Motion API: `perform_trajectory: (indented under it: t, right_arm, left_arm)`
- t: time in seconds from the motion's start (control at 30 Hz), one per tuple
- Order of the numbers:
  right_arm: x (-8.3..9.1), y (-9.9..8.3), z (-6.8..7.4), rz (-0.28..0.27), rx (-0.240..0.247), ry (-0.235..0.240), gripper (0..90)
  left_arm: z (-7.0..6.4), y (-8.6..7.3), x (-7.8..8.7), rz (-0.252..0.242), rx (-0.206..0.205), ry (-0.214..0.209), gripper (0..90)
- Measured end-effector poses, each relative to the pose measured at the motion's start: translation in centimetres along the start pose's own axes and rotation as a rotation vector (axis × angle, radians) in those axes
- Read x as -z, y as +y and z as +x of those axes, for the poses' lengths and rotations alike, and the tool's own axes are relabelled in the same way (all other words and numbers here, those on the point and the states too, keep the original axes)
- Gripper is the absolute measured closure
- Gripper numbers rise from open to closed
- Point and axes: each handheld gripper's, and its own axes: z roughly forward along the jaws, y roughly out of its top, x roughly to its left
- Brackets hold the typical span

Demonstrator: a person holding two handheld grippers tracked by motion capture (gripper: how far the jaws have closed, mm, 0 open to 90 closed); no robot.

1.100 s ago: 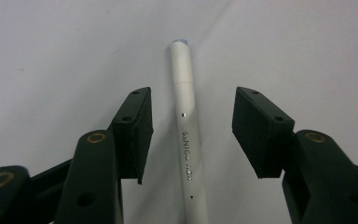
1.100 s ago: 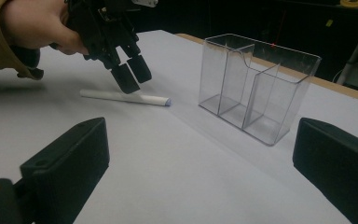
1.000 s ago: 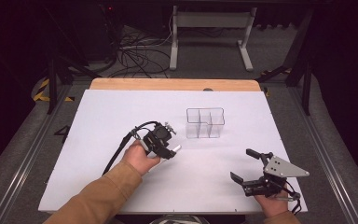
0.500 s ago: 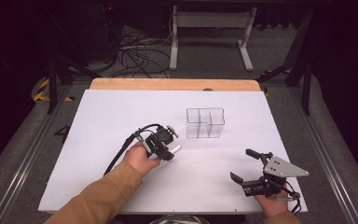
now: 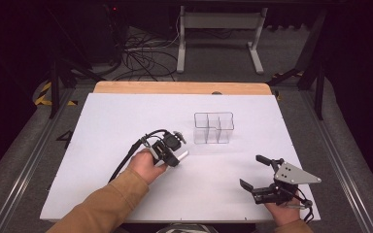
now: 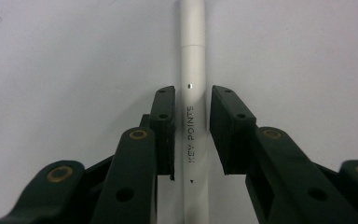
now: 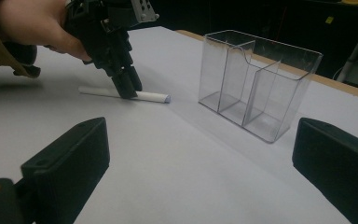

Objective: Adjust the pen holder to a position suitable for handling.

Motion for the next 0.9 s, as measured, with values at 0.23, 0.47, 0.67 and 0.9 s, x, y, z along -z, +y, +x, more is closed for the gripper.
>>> perform_trajectory:
  t: [0.23,0.47,0.67,0.9]
  right_arm:
    - [-0.03,-0.01,0.02,0.001,0.001,0.000,4.3]
    - [-0.04,-0.01,0.03,0.000,0.002,0.001,4.3]
    - [-0.09,-0.02,0.02,0.007,0.003,-0.003,4.5]
    - [-0.21,-0.03,-0.07,0.008,0.001,-0.002,4.6]
  left_arm:
    - [-0.21,0.07,-0.16,0.011,0.015,0.019,75.6]
    - [-0.24,0.08,-0.20,0.011,0.025,0.026,77.6]
    - [-0.37,0.06,-0.19,0.007,0.019,0.033,78.1]
    - [-0.27,-0.11,0.79,-0.028,0.021,0.034,78.4]
